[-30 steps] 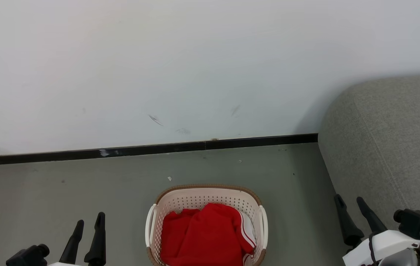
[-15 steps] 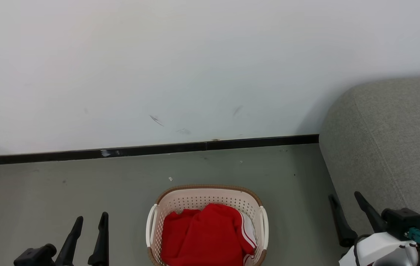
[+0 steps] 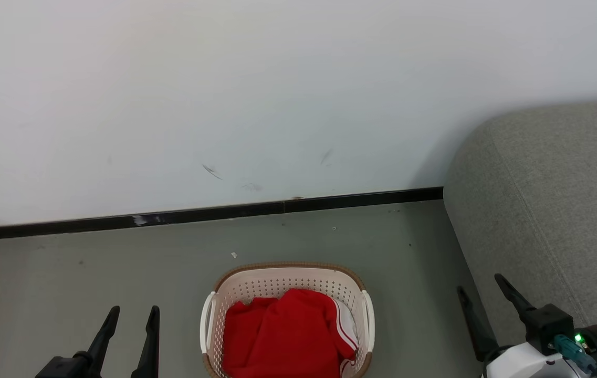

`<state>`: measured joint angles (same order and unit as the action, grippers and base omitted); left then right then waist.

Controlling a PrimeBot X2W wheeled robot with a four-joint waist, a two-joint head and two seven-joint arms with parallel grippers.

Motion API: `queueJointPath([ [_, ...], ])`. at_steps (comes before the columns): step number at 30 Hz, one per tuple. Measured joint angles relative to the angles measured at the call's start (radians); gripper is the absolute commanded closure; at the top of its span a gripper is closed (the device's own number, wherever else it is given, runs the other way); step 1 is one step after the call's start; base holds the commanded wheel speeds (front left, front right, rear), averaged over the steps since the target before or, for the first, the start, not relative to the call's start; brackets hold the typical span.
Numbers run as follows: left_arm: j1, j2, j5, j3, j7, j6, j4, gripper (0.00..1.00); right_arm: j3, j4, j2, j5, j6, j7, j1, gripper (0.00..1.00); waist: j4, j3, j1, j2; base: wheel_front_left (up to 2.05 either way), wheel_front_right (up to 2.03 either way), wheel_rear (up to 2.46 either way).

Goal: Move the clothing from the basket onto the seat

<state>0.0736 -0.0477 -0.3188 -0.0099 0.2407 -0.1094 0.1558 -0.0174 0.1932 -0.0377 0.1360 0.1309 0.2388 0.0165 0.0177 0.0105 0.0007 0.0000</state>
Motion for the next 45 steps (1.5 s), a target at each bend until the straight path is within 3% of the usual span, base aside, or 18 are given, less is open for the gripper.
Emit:
queueJointPath([
  [7,0.000,0.000,0.044,0.004,0.009,-0.005,-0.007,0.00,-0.001,-0.007,0.000,0.047,0.000,0.009,0.000,0.00,0.008,-0.010,-0.0001,0.0000,0.00,0.00,0.00],
  [27,0.000,0.002,0.058,0.011,0.009,-0.009,0.007,0.00,-0.038,-0.026,0.000,0.006,0.000,0.009,-0.002,0.00,0.015,-0.066,-0.0002,0.0000,0.00,0.00,0.00],
  [45,-0.061,0.002,0.073,-0.047,0.009,-0.016,0.010,0.00,-0.057,-0.053,0.000,-0.049,0.000,0.009,-0.060,0.00,0.015,-0.190,-0.0002,0.0000,0.00,0.00,0.00],
])
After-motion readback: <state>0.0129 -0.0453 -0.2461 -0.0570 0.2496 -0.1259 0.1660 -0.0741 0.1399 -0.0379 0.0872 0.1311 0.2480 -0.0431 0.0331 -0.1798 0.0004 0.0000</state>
